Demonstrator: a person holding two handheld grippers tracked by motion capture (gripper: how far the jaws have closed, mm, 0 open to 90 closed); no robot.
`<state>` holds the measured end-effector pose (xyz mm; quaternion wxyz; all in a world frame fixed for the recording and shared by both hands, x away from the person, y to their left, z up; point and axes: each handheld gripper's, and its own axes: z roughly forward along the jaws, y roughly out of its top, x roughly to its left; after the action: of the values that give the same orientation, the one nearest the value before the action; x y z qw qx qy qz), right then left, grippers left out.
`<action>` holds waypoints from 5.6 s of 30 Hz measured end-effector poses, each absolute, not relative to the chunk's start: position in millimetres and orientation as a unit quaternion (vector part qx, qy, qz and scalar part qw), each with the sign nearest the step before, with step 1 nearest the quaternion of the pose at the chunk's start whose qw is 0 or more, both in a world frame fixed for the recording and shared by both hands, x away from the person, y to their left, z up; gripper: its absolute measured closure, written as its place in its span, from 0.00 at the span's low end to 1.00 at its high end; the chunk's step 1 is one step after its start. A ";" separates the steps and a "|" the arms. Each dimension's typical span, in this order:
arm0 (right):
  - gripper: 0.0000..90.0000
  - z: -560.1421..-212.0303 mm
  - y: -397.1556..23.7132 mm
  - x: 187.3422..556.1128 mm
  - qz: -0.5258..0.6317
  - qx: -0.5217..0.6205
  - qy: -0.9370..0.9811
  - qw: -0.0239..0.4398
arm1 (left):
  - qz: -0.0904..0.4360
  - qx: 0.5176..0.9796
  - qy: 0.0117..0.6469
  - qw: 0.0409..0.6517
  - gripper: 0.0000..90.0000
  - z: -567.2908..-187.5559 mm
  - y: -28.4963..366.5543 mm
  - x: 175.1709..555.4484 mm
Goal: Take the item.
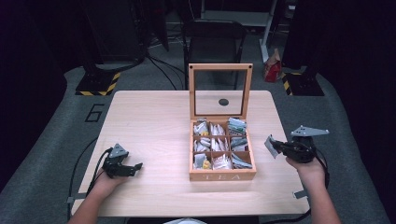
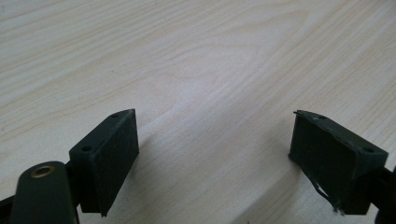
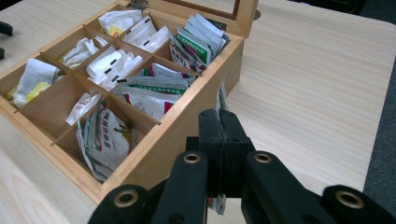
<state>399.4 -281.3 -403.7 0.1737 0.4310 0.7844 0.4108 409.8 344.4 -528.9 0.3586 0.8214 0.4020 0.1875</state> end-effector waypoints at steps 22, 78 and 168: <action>0.99 -439.9 -282.6 399.3 0.390 0.452 0.782 0.179 | 0.187 0.821 0.402 0.359 0.17 -528.9 344.5 409.8; 0.98 -493.3 -262.6 401.3 0.365 0.443 0.809 0.126 | 0.184 0.819 0.406 0.362 0.17 -529.3 344.0 409.1; 0.64 -436.8 -235.9 379.7 0.422 0.400 0.796 0.168 | 0.188 0.817 0.404 0.366 0.17 -530.4 343.7 409.2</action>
<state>379.7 -235.9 -436.8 0.1677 0.4002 0.7960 0.4221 409.2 343.7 -530.4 0.3663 0.8168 0.4041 0.1880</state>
